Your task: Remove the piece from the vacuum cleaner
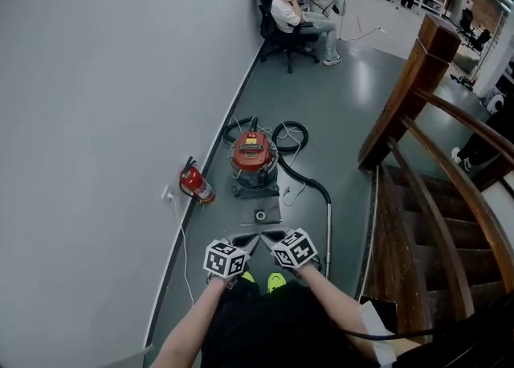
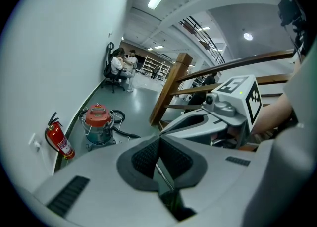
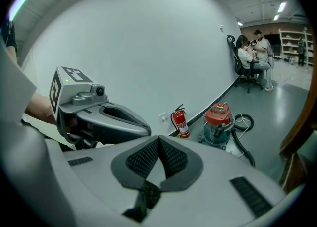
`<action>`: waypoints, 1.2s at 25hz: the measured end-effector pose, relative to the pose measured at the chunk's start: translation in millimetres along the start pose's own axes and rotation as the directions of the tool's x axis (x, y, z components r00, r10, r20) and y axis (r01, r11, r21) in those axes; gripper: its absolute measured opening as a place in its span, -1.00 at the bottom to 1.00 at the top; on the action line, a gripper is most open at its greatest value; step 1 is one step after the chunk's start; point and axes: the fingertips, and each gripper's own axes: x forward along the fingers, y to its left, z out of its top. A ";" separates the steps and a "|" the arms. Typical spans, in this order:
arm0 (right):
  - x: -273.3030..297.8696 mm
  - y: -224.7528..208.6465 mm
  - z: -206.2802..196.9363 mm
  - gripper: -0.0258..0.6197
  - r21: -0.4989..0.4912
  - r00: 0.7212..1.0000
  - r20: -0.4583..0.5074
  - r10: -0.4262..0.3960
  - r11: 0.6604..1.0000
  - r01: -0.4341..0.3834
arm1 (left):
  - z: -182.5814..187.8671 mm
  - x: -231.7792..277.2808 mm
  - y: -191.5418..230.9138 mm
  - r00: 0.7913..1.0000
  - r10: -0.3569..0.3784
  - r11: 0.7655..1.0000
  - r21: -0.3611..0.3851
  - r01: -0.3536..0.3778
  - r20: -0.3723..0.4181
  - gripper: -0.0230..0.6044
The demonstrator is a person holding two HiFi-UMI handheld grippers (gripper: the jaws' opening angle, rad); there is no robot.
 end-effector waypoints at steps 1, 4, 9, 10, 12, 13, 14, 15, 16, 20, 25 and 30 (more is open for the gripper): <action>-0.9 0.9 1.1 -0.87 -0.002 1.000 0.002 -0.002 1.000 0.002 | 0.6 -1.4 -0.7 1.000 0.006 1.000 -0.004 -0.006 0.007 -0.90; -3.4 1.9 4.3 -0.87 -0.002 1.000 0.012 -0.006 1.000 0.006 | 2.8 -4.1 -2.8 1.000 0.014 1.000 -0.008 -0.014 0.022 -0.90; -5.0 7.6 13.8 -0.88 -0.010 0.999 0.040 -0.031 0.999 0.032 | 9.6 -12.4 -1.4 1.000 0.008 1.000 0.014 -0.009 0.022 -0.90; -5.0 8.9 14.5 -0.88 -0.009 0.998 0.046 -0.034 0.999 0.034 | 9.9 -13.9 -1.2 1.000 0.008 1.000 0.015 -0.009 0.025 -0.90; -4.6 9.3 15.9 -0.88 -0.007 0.998 0.049 -0.032 0.999 0.032 | 10.8 -14.9 -0.5 0.999 0.011 1.000 0.011 -0.011 0.030 -0.90; -4.6 9.5 16.5 -0.88 -0.009 0.998 0.047 -0.031 0.999 0.031 | 11.3 -15.4 -0.4 0.999 0.012 1.000 0.008 -0.012 0.032 -0.90; -4.6 10.1 17.0 -0.88 -0.013 0.999 0.045 -0.030 0.999 0.031 | 11.6 -16.0 -0.3 0.999 0.012 1.000 0.007 -0.012 0.034 -0.90; -4.6 10.6 17.2 -0.88 -0.016 0.999 0.044 -0.030 0.999 0.030 | 11.7 -16.6 -0.4 0.999 0.011 1.000 0.006 -0.011 0.035 -0.90; -4.5 11.1 16.9 -0.88 -0.017 0.999 0.043 -0.029 0.999 0.030 | 11.3 -16.9 -0.7 0.999 0.009 1.000 0.005 -0.009 0.034 -0.90; -5.0 13.1 9.6 -0.88 -0.016 0.999 0.032 -0.026 1.000 0.027 | 4.6 -16.0 -3.9 0.999 0.005 1.000 -0.006 -0.004 0.031 -0.90; -4.9 10.3 8.3 -0.88 -0.022 0.999 0.026 -0.019 1.000 0.019 | 4.9 -14.3 -4.4 0.999 0.011 1.000 -0.022 -0.010 0.040 -0.90; -5.7 6.1 9.0 -0.88 -0.011 0.999 0.029 -0.018 1.000 0.018 | 8.2 -11.0 -4.7 0.999 0.013 1.000 -0.022 -0.012 0.047 -0.90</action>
